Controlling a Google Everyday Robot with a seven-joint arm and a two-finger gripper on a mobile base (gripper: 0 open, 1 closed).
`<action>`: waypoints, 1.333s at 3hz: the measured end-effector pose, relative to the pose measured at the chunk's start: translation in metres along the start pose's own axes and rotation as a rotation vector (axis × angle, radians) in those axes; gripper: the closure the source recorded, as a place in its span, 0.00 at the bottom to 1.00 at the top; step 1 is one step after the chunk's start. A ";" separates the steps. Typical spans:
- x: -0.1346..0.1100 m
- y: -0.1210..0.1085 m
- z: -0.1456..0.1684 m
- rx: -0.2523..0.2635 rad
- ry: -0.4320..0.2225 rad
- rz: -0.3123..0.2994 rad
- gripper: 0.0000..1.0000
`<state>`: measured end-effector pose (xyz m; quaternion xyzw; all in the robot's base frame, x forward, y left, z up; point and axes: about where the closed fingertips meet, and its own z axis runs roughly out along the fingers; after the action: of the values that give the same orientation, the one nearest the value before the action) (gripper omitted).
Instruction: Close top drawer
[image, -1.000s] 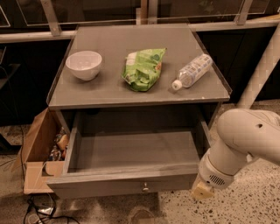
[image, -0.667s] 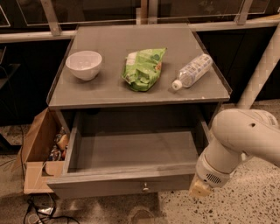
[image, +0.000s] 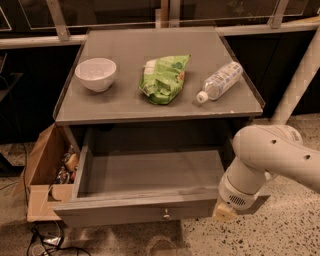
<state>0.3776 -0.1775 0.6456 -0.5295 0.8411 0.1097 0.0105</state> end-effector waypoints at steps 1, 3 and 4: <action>-0.007 -0.006 -0.007 0.043 -0.002 0.004 1.00; -0.025 -0.019 -0.032 0.162 -0.023 -0.007 1.00; -0.025 -0.019 -0.032 0.162 -0.023 -0.007 1.00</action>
Offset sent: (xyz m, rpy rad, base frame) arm 0.0404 0.0133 0.0368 -0.0602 -0.1947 -0.0166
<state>0.4085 -0.1695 0.6771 -0.5287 0.8451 0.0471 0.0634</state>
